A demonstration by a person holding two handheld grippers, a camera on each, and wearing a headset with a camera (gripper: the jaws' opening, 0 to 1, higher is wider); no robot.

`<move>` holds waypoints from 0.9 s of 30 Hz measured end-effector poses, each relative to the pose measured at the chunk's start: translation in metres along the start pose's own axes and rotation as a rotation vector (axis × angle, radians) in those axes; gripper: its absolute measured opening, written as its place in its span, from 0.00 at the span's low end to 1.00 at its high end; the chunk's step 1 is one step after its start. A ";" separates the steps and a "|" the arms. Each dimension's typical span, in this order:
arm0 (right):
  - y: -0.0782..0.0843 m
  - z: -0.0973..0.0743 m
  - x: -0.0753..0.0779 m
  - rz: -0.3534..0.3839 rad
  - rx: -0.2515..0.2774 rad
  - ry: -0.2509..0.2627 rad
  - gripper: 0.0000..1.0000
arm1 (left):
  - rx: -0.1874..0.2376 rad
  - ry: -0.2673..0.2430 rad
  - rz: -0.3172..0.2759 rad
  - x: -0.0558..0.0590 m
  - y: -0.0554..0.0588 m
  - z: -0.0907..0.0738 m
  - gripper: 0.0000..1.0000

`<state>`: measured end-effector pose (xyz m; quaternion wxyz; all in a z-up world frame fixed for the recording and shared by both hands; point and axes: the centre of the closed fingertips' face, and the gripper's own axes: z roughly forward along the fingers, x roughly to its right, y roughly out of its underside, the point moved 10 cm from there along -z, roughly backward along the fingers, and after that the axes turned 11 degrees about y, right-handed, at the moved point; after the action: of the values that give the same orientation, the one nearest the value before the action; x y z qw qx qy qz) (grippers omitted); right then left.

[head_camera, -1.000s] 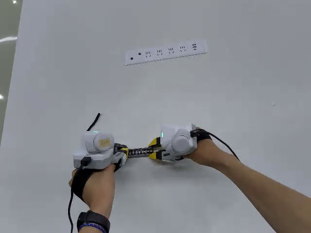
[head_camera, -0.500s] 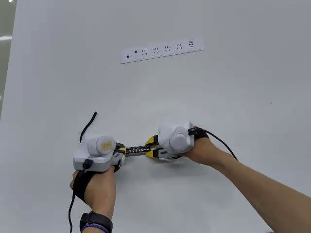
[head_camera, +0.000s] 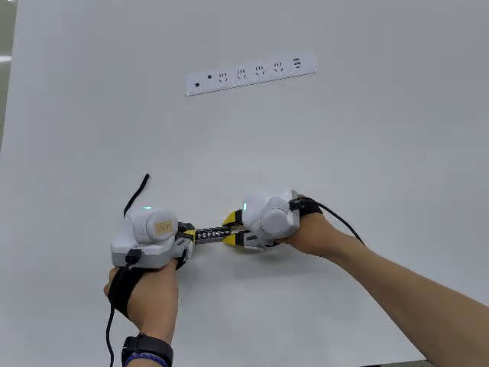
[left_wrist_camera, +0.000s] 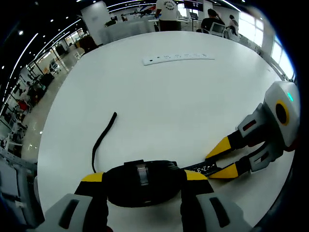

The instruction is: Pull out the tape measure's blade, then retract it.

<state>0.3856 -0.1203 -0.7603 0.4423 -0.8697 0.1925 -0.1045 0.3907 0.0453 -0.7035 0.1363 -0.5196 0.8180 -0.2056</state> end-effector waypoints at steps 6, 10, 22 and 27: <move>-0.008 0.010 -0.001 -0.003 0.012 -0.001 0.14 | 0.005 0.013 -0.017 -0.002 0.000 -0.001 0.58; -0.008 0.011 0.000 -0.016 0.010 -0.005 0.14 | 0.007 0.018 -0.025 -0.003 0.000 0.000 0.58; -0.011 0.016 -0.002 -0.061 -0.001 -0.008 0.13 | -0.003 0.000 -0.001 0.001 -0.002 0.002 0.58; -0.013 0.018 -0.003 -0.073 -0.001 -0.005 0.13 | -0.001 0.012 -0.021 -0.002 -0.002 0.000 0.58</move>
<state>0.3928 -0.0991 -0.7601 0.4382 -0.8767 0.1597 -0.1181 0.3929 0.0462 -0.7031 0.1289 -0.5269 0.8134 -0.2100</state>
